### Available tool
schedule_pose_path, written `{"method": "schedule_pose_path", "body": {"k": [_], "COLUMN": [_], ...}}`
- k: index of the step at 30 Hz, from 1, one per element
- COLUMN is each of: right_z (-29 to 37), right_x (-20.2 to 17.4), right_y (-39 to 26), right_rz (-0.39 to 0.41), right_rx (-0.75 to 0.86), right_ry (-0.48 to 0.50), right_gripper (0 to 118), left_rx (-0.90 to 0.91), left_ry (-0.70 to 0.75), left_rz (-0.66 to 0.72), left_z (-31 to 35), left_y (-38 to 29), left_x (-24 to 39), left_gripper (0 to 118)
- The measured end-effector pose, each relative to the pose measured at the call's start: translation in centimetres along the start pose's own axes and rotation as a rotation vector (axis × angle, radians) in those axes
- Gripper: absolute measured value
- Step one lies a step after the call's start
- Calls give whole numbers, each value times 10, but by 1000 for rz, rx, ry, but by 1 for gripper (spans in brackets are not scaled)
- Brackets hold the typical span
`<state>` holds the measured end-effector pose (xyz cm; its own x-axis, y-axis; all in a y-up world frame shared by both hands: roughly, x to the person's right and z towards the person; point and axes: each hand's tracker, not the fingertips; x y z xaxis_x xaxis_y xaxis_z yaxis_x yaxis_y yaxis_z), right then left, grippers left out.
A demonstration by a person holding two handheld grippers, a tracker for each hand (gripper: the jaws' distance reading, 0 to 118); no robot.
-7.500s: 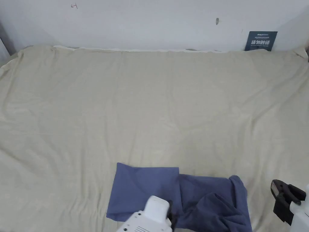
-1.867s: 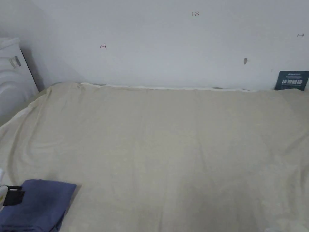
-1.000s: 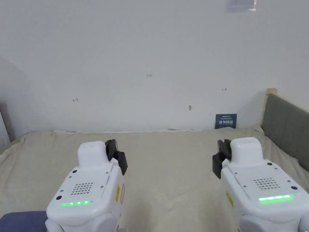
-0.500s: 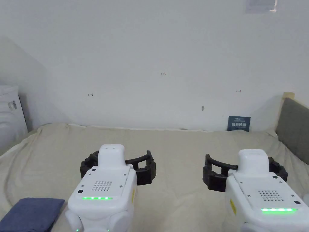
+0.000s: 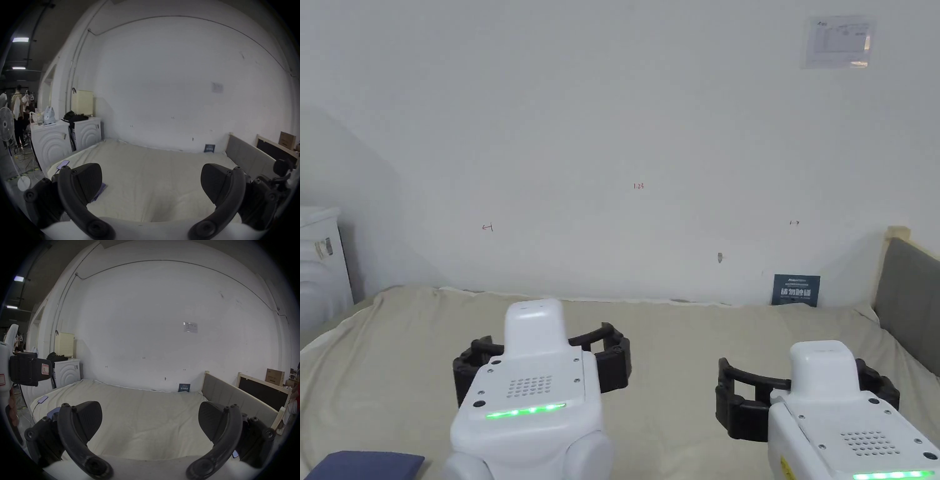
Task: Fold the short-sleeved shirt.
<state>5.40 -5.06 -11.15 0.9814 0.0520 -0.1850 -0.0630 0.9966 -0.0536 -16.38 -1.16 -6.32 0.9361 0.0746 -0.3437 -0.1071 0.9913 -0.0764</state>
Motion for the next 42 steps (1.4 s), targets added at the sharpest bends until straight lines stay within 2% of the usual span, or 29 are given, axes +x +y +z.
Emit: {"method": "schedule_pose_path", "body": {"k": [2,3,4,5,6,8,9,10,13,17,20,23,25,29,35,42], "right_z": [1,1,2,3,3,2,2,2,0,-4,-1,0,-1,-1,4,9], "right_x": [4,6,7,9,11,11,11,11,8,7,7,7,6,6,5,4], "right_y": [-1,-2,-2,-3,-3,-4,-5,-6,-8,-9,-8,-6,-5,-5,0,4], "right_rz": [-13,-22,-34,-40,-45,-41,-26,-5,40,22,8,-6,-6,-2,-19,-15], "right_rx": [7,9,17,26,30,37,47,54,40,22,50,49,34,32,68,87], "right_ry": [-21,-29,-42,-46,-46,-51,-58,-68,-74,-79,-72,-47,-50,-65,-75,-71], "right_gripper": [118,118,118,118,118,118,118,118,118,118,118,118,118,118,118,118], "left_rx": [77,50,-70,-154,-128,-96,-131,-86,-38,10,-18,-34,65,133,125,138], "left_ry": [-26,-79,-189,-295,-342,-264,-220,-225,-231,-224,-126,-106,-135,-140,-129,-127], "left_rz": [-10,-61,-70,-39,15,149,166,179,55,-61,-39,47,78,10,-48,-68], "left_z": [-3,-7,-14,-22,-21,-15,-20,-20,-26,-26,-24,-29,-29,-24,-23,-21], "left_y": [-8,-9,-6,-6,-11,-16,-13,-14,-20,-32,-36,-33,-34,-38,-42,-43], "left_x": [-3,-6,-11,-18,-23,-25,-26,-27,-25,-29,-34,-44,-52,-54,-50,-50], "left_gripper": [118,118,118,118,118,118,118,118,118,118,118,118,118,118,118,118]}}
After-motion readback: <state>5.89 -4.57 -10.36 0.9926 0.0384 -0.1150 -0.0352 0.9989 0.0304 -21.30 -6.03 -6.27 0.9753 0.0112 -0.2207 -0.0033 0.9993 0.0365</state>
